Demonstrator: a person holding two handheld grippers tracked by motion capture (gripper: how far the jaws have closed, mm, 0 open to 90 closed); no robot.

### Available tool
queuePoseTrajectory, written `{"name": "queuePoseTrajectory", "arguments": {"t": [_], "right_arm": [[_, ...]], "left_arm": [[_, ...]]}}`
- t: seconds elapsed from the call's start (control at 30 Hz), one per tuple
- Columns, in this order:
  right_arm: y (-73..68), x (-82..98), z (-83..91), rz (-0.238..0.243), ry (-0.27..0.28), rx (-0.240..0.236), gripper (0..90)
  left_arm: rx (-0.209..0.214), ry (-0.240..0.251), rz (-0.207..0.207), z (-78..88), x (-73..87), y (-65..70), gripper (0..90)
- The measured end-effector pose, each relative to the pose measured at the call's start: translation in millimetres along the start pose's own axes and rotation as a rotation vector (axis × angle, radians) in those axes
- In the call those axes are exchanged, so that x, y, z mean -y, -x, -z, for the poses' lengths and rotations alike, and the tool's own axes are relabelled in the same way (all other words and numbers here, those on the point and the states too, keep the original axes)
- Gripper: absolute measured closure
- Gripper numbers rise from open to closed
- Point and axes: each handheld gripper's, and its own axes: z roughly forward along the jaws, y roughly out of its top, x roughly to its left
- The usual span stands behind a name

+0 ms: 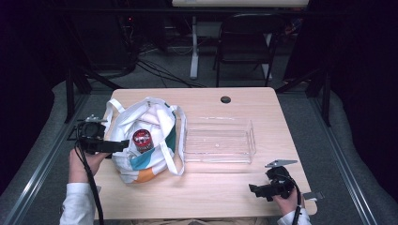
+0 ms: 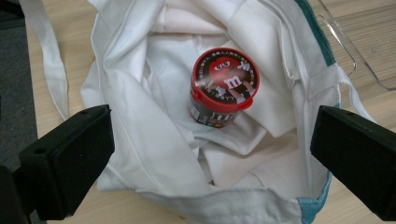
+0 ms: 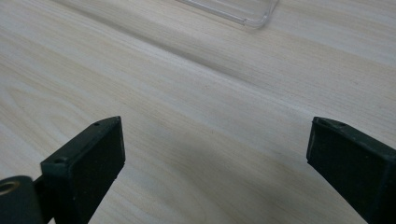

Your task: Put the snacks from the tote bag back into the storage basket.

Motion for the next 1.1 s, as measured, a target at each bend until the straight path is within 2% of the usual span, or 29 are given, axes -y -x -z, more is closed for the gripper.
{"name": "queuePoseTrajectory", "arguments": {"t": [0.13,0.5,0.57,0.7,1.0,1.1], "right_arm": [[-0.1,-0.2,-2.8,0.004,-0.018,0.005,4.1],[0.0,-0.2,-1.6,0.010,-0.016,0.009,4.2],[-0.6,-0.2,-1.8,0.011,-0.015,0.005,4.2],[0.1,-0.1,-1.3,0.016,-0.021,0.014,4.2],[-1.0,-0.3,-2.3,0.011,-0.019,0.007,4.2],[-1.3,-0.4,-2.2,0.012,-0.020,0.009,4.2]], "left_arm": [[0.005,0.006,-0.013,-2.2,-5.6,2.5,0.0],[0.005,0.009,-0.024,-21.4,-20.3,10.6,0.0],[0.018,-0.010,-0.030,-26.7,-22.7,12.7,0.0],[0.006,-0.027,-0.043,-37.1,-27.6,16.7,0.0],[-0.009,-0.046,-0.055,-49.5,-32.8,19.7,0.0],[-0.003,-0.055,-0.063,-53.8,-35.8,20.5,0.0]]}}
